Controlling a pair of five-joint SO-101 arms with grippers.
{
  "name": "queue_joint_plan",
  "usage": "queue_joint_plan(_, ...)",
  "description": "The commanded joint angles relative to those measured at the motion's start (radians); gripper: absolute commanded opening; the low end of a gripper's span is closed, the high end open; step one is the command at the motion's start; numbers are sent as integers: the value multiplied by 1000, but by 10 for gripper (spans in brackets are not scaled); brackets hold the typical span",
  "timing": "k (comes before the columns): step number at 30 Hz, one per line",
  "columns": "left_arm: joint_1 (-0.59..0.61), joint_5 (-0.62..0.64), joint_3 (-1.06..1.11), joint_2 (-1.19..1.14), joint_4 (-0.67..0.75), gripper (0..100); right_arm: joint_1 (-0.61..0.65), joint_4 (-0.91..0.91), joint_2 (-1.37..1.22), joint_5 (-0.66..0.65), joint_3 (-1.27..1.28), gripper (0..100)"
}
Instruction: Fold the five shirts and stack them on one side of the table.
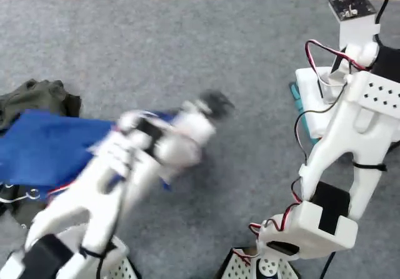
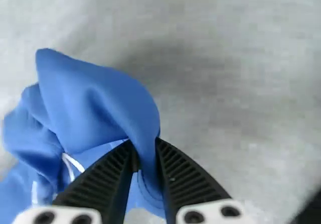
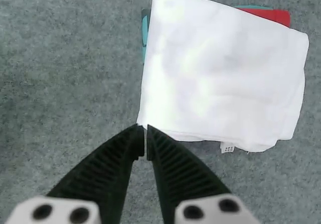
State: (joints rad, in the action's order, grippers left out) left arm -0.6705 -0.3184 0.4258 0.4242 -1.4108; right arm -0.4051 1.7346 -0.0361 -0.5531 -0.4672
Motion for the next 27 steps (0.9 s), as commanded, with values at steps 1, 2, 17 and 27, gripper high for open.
queue_joint_plan(1,-255,-2,-87,-69,-9,29,-12,-34,41,2,-2,19)
queue_joint_plan(2,-308,0,-90,-86,-9,29,-9,-44,31,2,-2,19)
queue_joint_plan(17,275,167,-363,66,-350,227,486,-61,-242,8,-13,289)
queue_joint_plan(27,1432,173,25,400,-261,227,1020,-60,-387,114,-13,289)
